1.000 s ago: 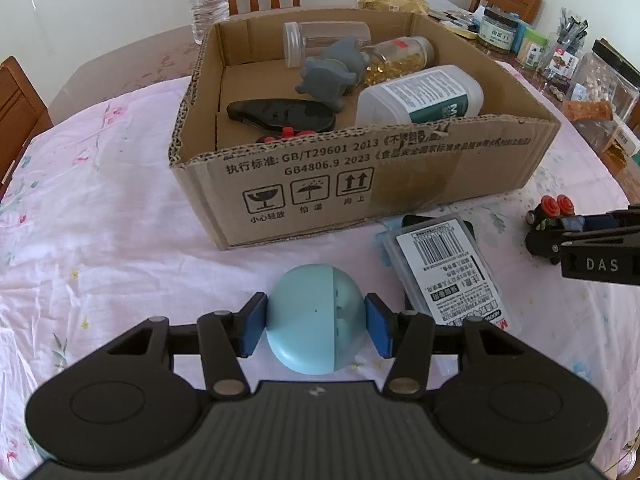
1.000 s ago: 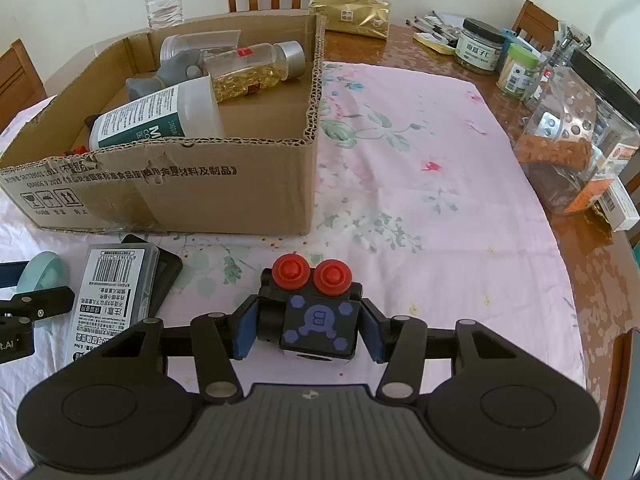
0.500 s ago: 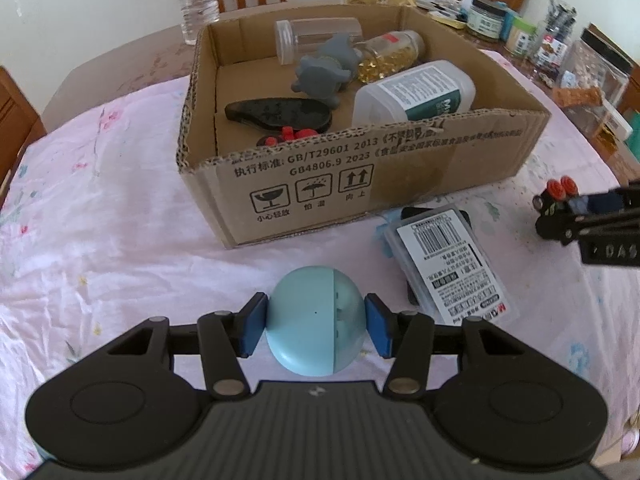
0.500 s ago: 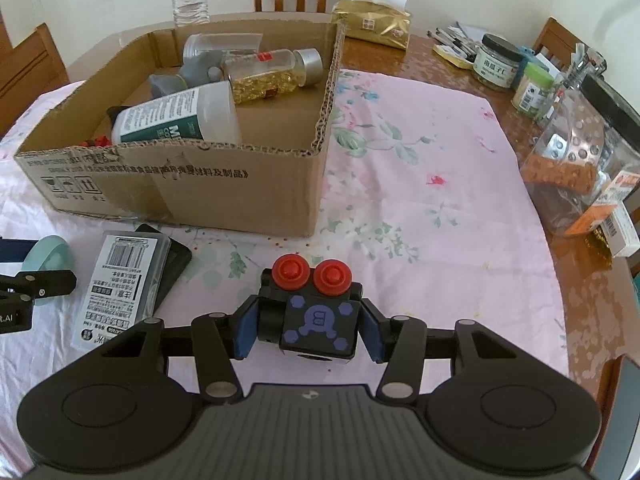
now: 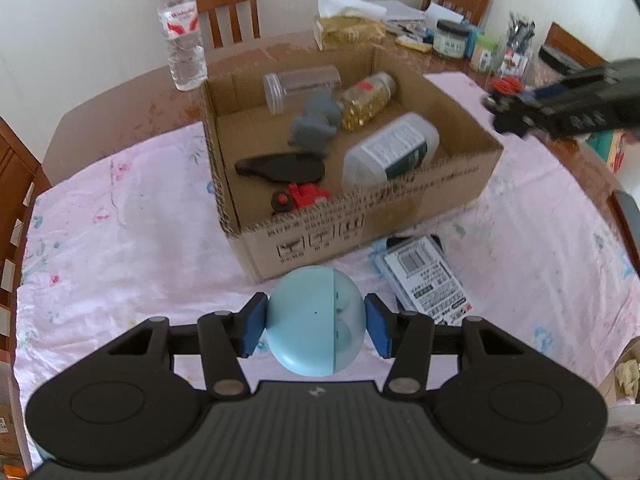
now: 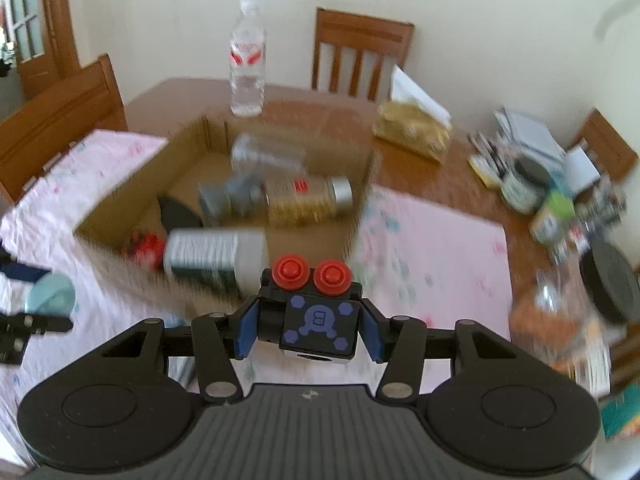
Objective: Organize rigid objects
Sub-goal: 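Carry the block into the box and open the right tool while the left tool releases the case there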
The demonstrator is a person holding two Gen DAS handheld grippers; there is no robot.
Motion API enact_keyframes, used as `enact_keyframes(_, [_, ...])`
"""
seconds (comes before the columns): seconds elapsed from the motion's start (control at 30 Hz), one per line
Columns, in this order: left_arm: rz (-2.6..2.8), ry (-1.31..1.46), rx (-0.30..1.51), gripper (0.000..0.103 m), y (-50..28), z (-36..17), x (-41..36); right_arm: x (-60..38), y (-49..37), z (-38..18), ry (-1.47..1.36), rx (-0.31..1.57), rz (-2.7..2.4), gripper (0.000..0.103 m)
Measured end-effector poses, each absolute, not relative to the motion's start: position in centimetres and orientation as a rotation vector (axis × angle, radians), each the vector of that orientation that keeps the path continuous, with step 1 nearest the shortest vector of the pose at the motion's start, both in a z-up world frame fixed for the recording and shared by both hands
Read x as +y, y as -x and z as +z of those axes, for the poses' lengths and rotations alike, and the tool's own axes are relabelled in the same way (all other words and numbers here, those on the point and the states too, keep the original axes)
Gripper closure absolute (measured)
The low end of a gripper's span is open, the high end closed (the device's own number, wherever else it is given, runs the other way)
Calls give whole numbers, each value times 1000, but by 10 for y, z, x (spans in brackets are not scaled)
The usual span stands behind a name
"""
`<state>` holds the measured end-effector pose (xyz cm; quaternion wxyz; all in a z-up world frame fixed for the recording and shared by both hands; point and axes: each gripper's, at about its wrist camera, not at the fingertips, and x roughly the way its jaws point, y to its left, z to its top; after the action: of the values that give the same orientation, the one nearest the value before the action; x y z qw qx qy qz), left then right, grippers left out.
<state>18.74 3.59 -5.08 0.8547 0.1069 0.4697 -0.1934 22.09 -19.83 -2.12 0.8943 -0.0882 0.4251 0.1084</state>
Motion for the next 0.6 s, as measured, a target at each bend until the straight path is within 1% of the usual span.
enact_keyframes(0.3, [-353, -208, 944, 51, -194, -30, 49, -180, -286, -24, 212, 867, 284, 46])
enact_keyframes(0.37, [-342, -211, 937, 51, -196, -28, 51, -178, -295, -26, 203, 870, 284, 38])
enact_keyframes(0.4, [-338, -213, 935, 51, -197, -27, 52, -178, -296, -27, 197, 872, 295, 26])
enact_keyframes(0.43, [-332, -212, 935, 51, -198, -26, 53, -177, -296, -28, 191, 875, 298, 16])
enact_keyframes(0.5, [-326, -213, 932, 51, -201, -26, 55, -177, -292, -25, 180, 860, 296, 8])
enact_keyframes(0.6, [-321, -215, 925, 51, -207, -24, 58, -177, -283, -22, 167, 859, 304, 2])
